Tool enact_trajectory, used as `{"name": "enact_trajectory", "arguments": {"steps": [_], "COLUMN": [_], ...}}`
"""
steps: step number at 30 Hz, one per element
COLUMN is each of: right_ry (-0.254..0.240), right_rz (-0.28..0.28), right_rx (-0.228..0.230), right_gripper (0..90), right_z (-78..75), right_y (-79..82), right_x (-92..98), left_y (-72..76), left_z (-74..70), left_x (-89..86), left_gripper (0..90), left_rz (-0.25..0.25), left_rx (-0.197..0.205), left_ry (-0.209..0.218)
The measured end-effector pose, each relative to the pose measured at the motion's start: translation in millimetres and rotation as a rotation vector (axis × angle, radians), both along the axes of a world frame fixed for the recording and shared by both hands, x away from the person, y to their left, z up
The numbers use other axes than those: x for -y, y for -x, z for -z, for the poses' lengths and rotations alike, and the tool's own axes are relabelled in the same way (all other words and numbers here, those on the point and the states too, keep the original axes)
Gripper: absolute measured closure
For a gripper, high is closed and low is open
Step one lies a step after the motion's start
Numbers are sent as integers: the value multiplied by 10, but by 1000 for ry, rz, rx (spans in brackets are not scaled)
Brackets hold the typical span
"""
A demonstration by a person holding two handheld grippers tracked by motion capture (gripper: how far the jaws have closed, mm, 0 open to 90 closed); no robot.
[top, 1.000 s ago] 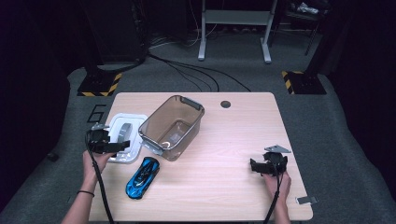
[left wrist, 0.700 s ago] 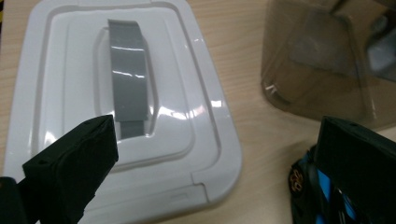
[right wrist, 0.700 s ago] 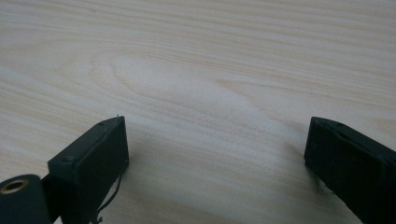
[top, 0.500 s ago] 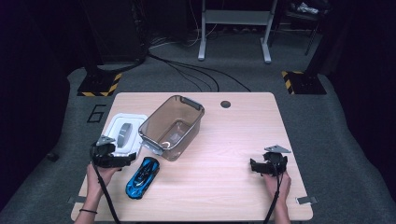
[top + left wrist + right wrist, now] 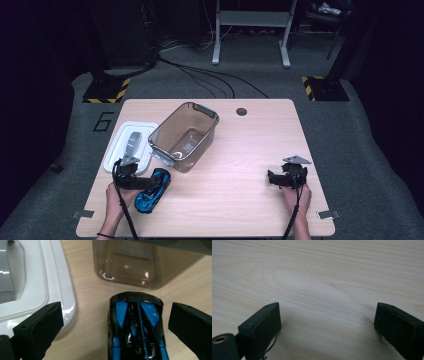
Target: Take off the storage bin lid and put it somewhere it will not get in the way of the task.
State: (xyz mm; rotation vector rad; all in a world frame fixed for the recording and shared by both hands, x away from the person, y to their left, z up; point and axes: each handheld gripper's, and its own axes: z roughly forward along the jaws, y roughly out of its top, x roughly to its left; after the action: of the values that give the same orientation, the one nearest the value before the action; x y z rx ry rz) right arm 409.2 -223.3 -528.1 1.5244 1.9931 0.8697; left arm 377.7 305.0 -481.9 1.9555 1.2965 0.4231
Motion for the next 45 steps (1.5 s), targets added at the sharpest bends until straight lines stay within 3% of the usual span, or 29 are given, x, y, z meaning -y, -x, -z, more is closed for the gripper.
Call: {"name": "enact_trajectory", "arguments": {"steps": [6, 17, 22, 29, 38, 40, 44, 45], "right_ry": [1, 5, 4, 3, 3, 3, 3, 5], "right_rz": [-3, -8, -7, -9, -9, -9, -9, -8], "right_rx": [0, 0, 0, 0, 0, 0, 1, 1], "right_gripper": [64, 64, 64, 63, 63, 63, 63, 63], "right_z": [0, 0, 0, 0, 0, 0, 0, 0], "right_y": [0, 2, 1, 2, 2, 2, 2, 2], "right_x": [0, 0, -2, -3, -3, -4, -4, -4], "left_y": [29, -29, -53, -68, -80, -86, -111, -119], "left_z": [66, 133, 163, 184, 192, 203, 217, 232], "left_x": [120, 342, 367, 383, 382, 381, 380, 393], "left_gripper": [1, 3, 3, 5, 84, 149, 154, 155], "left_rz": [19, 36, 33, 28, 38, 28, 40, 23], "left_rx": [-9, -30, -65, -70, -59, -66, -80, -77], "left_ry": [3, -32, -51, -55, -53, -44, -65, -58]}}
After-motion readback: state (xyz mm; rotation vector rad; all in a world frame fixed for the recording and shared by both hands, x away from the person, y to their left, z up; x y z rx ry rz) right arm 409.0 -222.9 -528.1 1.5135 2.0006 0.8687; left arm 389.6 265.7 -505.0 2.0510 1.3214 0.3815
